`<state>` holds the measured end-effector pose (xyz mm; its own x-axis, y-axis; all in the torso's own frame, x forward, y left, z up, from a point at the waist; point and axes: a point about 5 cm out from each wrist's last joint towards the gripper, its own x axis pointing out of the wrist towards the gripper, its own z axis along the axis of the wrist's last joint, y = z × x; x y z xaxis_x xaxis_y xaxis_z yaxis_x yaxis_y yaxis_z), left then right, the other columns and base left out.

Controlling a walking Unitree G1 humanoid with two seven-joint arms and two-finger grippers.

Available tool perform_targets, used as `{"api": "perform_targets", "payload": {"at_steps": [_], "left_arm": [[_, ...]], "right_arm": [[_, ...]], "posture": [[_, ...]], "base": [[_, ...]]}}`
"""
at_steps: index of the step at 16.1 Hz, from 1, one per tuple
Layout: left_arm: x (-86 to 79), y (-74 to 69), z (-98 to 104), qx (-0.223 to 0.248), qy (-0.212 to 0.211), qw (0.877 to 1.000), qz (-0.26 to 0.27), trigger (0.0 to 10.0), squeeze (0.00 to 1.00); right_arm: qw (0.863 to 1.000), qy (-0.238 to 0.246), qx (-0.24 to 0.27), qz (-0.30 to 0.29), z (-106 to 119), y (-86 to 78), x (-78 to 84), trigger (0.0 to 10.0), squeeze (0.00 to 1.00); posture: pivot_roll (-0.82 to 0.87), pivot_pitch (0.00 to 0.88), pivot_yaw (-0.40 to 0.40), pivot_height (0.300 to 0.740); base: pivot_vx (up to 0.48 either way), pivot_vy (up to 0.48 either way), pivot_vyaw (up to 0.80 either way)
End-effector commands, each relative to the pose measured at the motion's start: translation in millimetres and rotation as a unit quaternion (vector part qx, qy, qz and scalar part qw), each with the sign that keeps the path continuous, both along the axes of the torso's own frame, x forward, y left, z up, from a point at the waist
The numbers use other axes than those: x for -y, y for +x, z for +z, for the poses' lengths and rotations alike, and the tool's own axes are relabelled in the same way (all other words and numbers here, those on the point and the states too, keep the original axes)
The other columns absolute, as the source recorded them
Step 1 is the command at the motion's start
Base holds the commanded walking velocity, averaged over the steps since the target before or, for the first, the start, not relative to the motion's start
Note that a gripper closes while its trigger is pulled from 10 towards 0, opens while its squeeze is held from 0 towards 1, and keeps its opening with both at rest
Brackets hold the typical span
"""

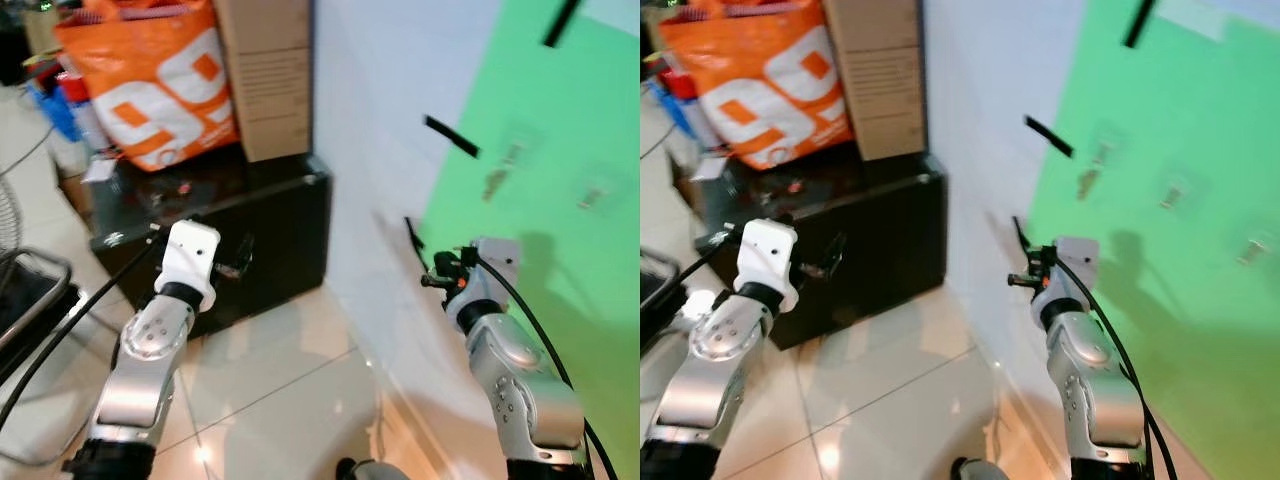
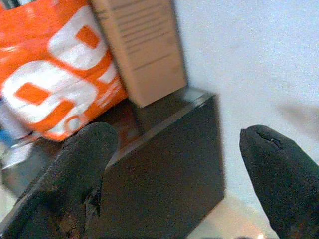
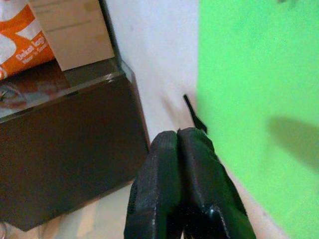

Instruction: Hang keys on a hook

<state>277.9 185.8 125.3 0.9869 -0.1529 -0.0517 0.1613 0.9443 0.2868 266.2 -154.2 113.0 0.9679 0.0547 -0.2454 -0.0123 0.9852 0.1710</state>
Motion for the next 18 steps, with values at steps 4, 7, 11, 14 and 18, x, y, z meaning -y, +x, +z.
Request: {"api": "perform_targets", "payload": {"at_steps": [4, 7, 11, 14, 18], "left_arm": [[3.6, 0.8, 3, -0.029, 0.001, 0.997, -0.065, 10.0, 0.00], [7.2, 4.6, 3, -0.031, -0.013, 0.997, -0.064, 10.0, 0.00], [7.7, 5.5, 3, -0.033, -0.020, 0.997, -0.064, 10.0, 0.00], [7.4, 7.6, 3, -0.031, -0.020, 0.997, -0.061, 10.0, 0.00], [9.7, 9.4, 3, -0.035, -0.022, 0.997, -0.062, 10.0, 0.00]], "right_arm": [[0.999, -0.005, 0.027, -0.024, 12, 4.3, -2.2, 10.0, 0.00], [0.999, -0.034, 0.030, -0.030, 12, 5.8, 3.1, 10.0, 0.00], [0.999, -0.024, 0.023, -0.033, 11, 9.6, 3.5, 10.0, 0.00], [0.999, -0.018, 0.023, -0.031, 13, 13.7, 0.1, 10.0, 0.00], [0.999, -0.018, 0.022, -0.030, 14, 17.2, 1.3, 10.0, 0.00]], "posture": [[-0.03, 0.000, 0.047, 0.740], [-0.03, 0.000, 0.037, 0.740], [-0.02, 0.000, 0.017, 0.740], [-0.02, 0.000, 0.012, 0.740], [-0.01, 0.000, 0.001, 0.740]], "base": [[0.000, 0.000, -0.60], [0.000, 0.000, -0.79], [0.000, 0.061, -0.79], [0.000, 0.281, -0.79], [0.000, 0.000, -0.79]]}}
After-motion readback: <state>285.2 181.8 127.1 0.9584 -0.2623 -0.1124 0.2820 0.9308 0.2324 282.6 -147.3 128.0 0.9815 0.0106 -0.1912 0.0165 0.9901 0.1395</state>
